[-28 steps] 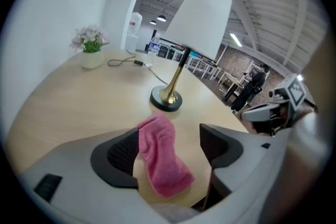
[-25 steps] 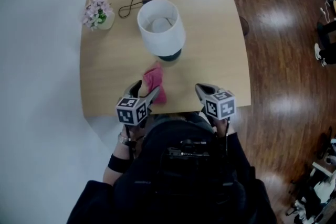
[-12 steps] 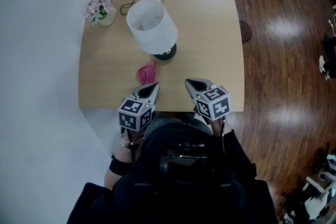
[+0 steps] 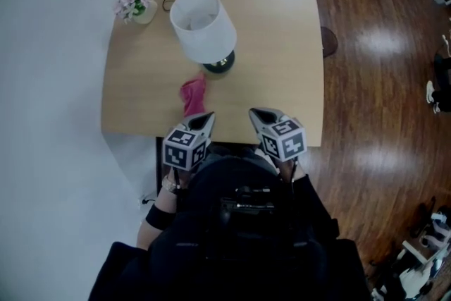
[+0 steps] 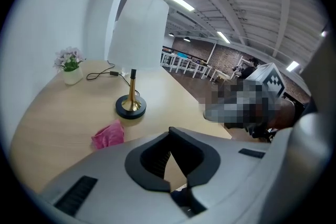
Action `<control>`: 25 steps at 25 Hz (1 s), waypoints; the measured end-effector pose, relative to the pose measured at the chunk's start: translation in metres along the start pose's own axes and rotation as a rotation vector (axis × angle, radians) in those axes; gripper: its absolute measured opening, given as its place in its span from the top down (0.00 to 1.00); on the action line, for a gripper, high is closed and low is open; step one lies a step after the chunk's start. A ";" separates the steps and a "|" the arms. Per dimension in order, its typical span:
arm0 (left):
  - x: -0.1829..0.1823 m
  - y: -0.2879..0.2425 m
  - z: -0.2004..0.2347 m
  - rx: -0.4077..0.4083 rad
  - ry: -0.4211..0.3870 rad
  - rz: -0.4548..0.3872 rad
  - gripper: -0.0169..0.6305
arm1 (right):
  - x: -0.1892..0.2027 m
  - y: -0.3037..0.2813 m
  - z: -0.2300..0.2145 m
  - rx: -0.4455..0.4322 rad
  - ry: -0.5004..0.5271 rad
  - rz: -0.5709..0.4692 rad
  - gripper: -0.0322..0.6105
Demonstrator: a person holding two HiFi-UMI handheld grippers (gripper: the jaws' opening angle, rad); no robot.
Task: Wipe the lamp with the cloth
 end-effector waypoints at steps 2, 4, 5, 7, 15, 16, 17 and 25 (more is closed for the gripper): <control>-0.004 0.001 0.004 0.002 -0.005 -0.003 0.97 | 0.002 0.001 -0.003 0.013 -0.022 0.001 0.94; -0.006 0.001 0.006 0.006 -0.013 -0.004 0.97 | 0.002 0.004 -0.005 0.028 -0.034 0.000 0.94; -0.007 0.000 0.007 0.009 -0.016 -0.004 0.97 | 0.001 0.005 -0.005 0.035 -0.036 -0.003 0.95; -0.007 -0.001 0.009 0.019 -0.018 0.001 0.97 | -0.003 0.006 -0.005 0.046 -0.036 -0.008 0.95; -0.005 -0.002 0.030 0.027 -0.017 0.004 0.97 | -0.017 -0.011 0.005 0.064 -0.010 0.015 0.95; -0.004 -0.002 0.033 0.028 -0.013 0.004 0.97 | -0.018 -0.012 0.006 0.065 -0.009 0.017 0.95; -0.003 0.000 0.035 0.028 -0.008 0.004 0.97 | -0.019 -0.013 0.008 0.066 -0.008 0.019 0.95; 0.004 0.009 0.045 0.024 0.000 -0.002 0.97 | -0.022 -0.021 0.020 0.074 0.000 0.032 0.95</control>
Point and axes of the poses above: the fingertips, and each gripper's own axes: y backward along the fingers, z to its left, x out of its underside, the point moved 10 cm from there along y, backward along the fingers, and after that the axes turned 15 degrees about z, right-handed, at the moved point
